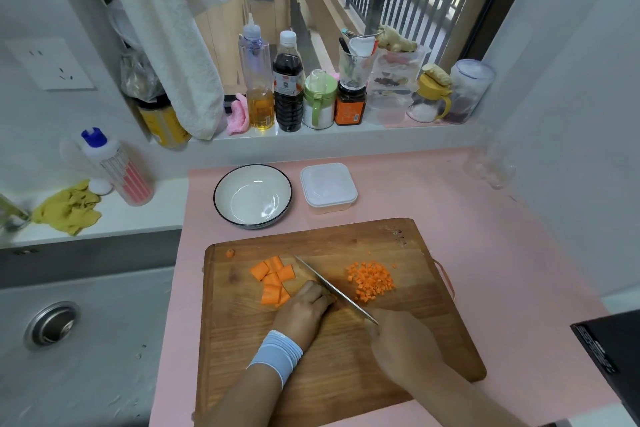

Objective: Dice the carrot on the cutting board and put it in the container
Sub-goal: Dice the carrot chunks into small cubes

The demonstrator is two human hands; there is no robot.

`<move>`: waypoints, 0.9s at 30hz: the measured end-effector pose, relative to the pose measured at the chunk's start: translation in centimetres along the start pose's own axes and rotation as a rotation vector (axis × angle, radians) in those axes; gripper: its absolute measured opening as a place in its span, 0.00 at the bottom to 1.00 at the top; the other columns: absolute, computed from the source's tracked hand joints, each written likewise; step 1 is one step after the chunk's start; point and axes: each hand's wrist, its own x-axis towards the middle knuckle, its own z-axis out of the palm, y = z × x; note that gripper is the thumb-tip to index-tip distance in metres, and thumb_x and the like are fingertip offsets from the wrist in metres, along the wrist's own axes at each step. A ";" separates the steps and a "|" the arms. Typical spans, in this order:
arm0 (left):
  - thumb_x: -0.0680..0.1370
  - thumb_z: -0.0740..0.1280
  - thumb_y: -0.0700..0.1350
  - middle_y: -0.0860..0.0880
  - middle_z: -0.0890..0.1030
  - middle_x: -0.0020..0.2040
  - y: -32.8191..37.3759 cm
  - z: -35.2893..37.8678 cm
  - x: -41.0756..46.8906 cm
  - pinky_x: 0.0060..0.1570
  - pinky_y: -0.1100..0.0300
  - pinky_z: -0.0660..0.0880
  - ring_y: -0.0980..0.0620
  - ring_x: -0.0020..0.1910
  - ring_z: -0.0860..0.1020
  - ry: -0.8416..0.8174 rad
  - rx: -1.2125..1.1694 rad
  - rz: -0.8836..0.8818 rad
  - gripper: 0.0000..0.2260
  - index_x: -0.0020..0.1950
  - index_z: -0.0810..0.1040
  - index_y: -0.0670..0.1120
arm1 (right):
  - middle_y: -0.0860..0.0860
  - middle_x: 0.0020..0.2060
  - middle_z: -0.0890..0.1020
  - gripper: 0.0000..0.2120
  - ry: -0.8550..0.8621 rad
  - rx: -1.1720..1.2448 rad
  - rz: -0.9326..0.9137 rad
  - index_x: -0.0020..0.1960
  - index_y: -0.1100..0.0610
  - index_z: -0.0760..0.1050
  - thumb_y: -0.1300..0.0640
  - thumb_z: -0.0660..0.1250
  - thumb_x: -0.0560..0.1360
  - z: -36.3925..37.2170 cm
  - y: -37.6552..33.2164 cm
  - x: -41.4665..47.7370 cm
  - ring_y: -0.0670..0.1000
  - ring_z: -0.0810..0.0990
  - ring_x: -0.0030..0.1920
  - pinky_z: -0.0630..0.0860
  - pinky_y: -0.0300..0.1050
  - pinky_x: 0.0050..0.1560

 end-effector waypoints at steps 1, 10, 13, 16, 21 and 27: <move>0.76 0.65 0.38 0.48 0.79 0.47 0.0 0.0 0.0 0.44 0.57 0.78 0.50 0.49 0.77 0.005 0.003 0.000 0.08 0.51 0.83 0.44 | 0.44 0.46 0.84 0.16 -0.010 0.002 0.003 0.57 0.46 0.79 0.43 0.55 0.82 0.0 0.1 0.0 0.48 0.83 0.48 0.77 0.43 0.49; 0.73 0.71 0.34 0.48 0.81 0.47 0.2 -0.2 0.2 0.50 0.61 0.77 0.51 0.49 0.77 0.026 -0.034 0.027 0.08 0.50 0.84 0.43 | 0.48 0.45 0.83 0.13 -0.097 0.051 0.043 0.53 0.50 0.79 0.48 0.57 0.83 0.2 -1.1 1.6 0.51 0.82 0.47 0.77 0.45 0.47; 0.73 0.73 0.35 0.48 0.80 0.48 0.2 -0.2 0.2 0.49 0.61 0.77 0.51 0.49 0.77 0.041 -0.037 0.018 0.08 0.50 0.83 0.43 | 0.49 0.46 0.83 0.12 -0.106 0.059 0.055 0.52 0.49 0.79 0.48 0.58 0.83 0.0 -1.4 2.1 0.53 0.82 0.48 0.76 0.45 0.46; 0.77 0.68 0.39 0.47 0.79 0.47 0.4 -0.4 0.2 0.47 0.60 0.77 0.50 0.48 0.77 0.076 -0.048 0.015 0.04 0.49 0.82 0.43 | 0.49 0.45 0.83 0.13 -0.108 0.067 0.068 0.53 0.50 0.79 0.46 0.57 0.83 -0.2 -1.4 2.3 0.53 0.82 0.47 0.75 0.46 0.45; 0.78 0.68 0.41 0.48 0.79 0.45 0.6 -0.6 0.1 0.46 0.60 0.77 0.50 0.48 0.77 0.086 -0.029 0.029 0.05 0.48 0.83 0.43 | 0.48 0.42 0.82 0.10 -0.118 0.083 0.049 0.48 0.47 0.77 0.50 0.58 0.82 -0.3 -1.5 1.9 0.52 0.82 0.44 0.75 0.45 0.42; 0.79 0.66 0.43 0.48 0.79 0.44 0.9 -0.7 0.2 0.44 0.60 0.77 0.51 0.46 0.76 0.092 -0.006 0.031 0.08 0.46 0.83 0.43 | 0.46 0.42 0.82 0.14 -0.051 0.060 0.014 0.51 0.47 0.79 0.46 0.56 0.83 -0.1 -1.4 0.8 0.48 0.81 0.44 0.76 0.45 0.46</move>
